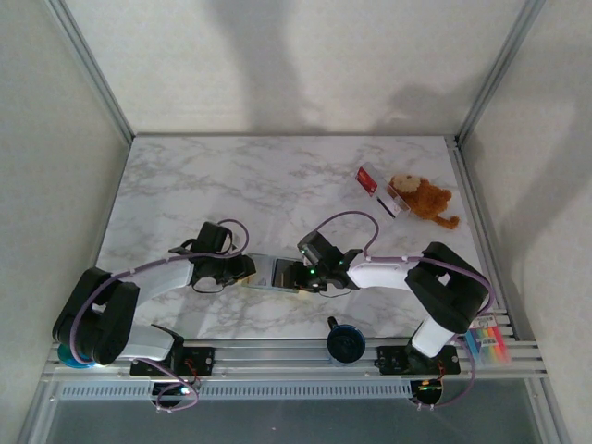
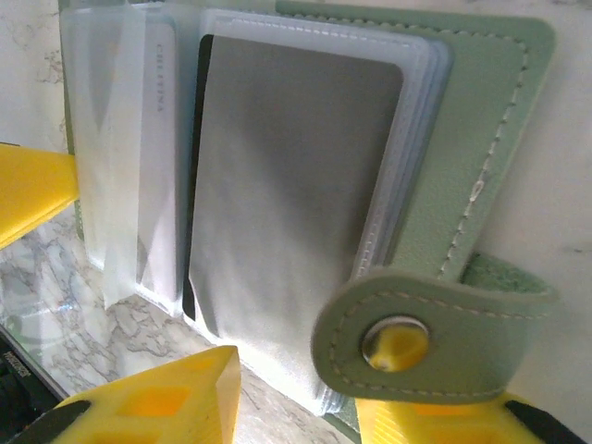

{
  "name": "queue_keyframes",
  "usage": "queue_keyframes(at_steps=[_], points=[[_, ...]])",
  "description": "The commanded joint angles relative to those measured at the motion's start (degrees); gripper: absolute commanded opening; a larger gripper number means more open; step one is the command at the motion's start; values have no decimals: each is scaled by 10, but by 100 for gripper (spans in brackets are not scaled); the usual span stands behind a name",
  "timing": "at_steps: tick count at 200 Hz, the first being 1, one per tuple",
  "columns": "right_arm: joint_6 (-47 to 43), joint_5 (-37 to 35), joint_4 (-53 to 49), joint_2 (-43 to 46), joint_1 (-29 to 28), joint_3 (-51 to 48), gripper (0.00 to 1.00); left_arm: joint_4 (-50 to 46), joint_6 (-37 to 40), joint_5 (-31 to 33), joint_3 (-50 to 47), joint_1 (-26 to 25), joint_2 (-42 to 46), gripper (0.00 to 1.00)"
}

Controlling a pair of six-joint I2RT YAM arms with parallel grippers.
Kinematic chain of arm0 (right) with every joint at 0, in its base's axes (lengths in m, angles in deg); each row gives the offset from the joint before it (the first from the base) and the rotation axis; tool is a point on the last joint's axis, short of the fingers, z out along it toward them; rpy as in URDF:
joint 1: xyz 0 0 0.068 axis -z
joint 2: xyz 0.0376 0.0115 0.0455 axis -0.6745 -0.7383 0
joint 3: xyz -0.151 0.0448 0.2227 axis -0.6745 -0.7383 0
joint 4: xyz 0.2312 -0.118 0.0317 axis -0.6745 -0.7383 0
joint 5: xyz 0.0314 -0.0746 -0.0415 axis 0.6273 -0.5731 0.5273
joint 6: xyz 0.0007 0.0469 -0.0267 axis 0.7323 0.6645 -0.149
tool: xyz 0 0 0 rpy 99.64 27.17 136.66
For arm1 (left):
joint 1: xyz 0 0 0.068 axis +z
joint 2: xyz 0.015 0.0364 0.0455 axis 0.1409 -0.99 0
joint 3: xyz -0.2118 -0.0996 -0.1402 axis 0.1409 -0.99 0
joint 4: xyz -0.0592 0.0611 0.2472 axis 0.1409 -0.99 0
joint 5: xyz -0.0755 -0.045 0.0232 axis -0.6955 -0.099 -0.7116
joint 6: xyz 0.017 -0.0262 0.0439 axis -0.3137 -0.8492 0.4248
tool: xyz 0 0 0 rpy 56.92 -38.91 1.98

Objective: Put the credit cards into the card holder

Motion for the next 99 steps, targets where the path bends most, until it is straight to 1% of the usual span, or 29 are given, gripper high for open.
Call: queue_keyframes(at_steps=[1,27,54,99], points=[[2,4,13,-6,2,-8,34,14,2,-34,-10,-10,-9,20],[-5,-2,0,4,3,-6,30,9,1,-31,-14,-16,4,17],[-21,-20,-31,13,2,2,23,1,-3,-28,-18,-16,11,15],[-37,-38,-64,30,2,7,20,0,-11,-26,-22,-22,17,12]])
